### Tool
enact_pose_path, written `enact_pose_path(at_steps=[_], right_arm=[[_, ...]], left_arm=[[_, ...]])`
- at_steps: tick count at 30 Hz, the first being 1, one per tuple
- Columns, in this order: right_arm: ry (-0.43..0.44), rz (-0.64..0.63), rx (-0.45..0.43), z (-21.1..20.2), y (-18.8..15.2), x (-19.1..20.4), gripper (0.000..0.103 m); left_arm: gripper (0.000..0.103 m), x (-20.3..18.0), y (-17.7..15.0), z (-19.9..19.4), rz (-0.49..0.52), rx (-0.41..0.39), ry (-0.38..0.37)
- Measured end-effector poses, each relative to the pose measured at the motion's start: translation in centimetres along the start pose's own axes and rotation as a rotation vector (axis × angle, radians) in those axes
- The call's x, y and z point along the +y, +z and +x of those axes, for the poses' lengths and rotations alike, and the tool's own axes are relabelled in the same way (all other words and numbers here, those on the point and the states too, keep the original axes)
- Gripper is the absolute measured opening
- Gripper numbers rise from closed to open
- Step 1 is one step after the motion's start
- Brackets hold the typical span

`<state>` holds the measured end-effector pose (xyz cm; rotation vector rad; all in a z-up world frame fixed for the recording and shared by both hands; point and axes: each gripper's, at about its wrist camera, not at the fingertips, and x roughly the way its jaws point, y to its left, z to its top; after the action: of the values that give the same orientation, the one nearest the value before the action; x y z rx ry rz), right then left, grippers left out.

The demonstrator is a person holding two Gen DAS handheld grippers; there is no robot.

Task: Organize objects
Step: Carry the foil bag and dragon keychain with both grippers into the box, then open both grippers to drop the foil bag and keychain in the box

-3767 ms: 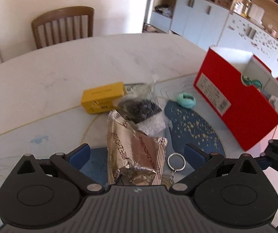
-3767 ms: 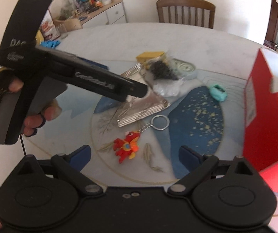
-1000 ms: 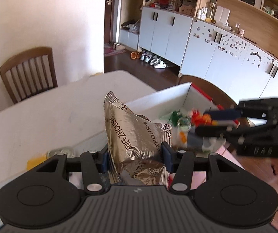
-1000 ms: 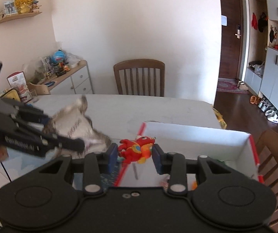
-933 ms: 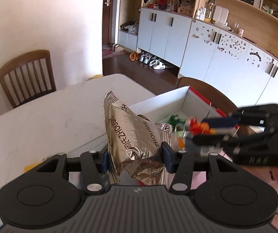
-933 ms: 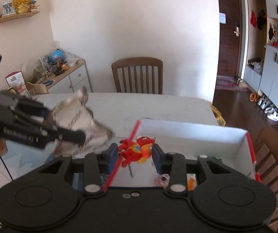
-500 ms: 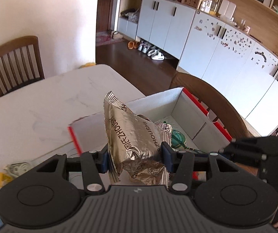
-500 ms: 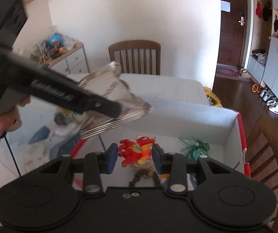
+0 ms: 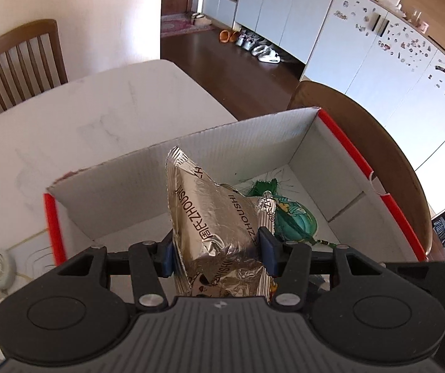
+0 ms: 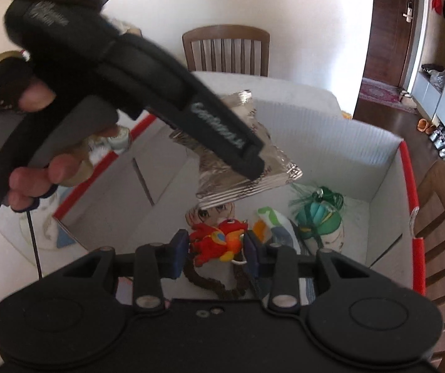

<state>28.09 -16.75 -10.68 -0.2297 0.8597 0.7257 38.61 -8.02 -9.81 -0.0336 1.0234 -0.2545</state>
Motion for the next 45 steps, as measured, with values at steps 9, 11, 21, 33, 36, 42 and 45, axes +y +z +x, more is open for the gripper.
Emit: enact_pose_path(at_steps=[9, 11, 21, 33, 36, 42, 45], right_arm=[[0.021, 0.034, 0.038, 0.8, -0.1, -0.8, 0.037], [0.019, 0.024, 0.038, 0.7, -0.1, -0.7, 0.037], [0.037, 0.036, 0.035, -0.5, -0.1, -1.7, 0.044], [0.049, 0.068, -0.012, -3.0, -0.2, -3.1, 0.054], [0.041, 0.075, -0.022, -3.6, -0.1, -3.3, 0.055], [0.037, 0.1, -0.051, -4.9, 0.4, -3.7, 0.059], [0.04, 0.103, -0.06, -5.5, 0.7, -3.7, 0.06]], left_arm=[[0.051, 0.1, 0.1, 3.6, -0.033, 0.089, 0.012], [0.051, 0.2, 0.1, 4.0, -0.042, 0.1, 0.022], [0.052, 0.0, 0.0, 5.3, -0.046, 0.132, 0.054], [0.065, -0.6, -0.2, 2.6, -0.059, 0.057, 0.064], [0.065, -0.7, -0.4, 1.2, -0.067, 0.03, 0.058], [0.065, -0.9, -1.0, -1.9, -0.069, -0.029, 0.052], [0.065, -0.8, -1.5, -3.6, -0.074, -0.058, 0.051]])
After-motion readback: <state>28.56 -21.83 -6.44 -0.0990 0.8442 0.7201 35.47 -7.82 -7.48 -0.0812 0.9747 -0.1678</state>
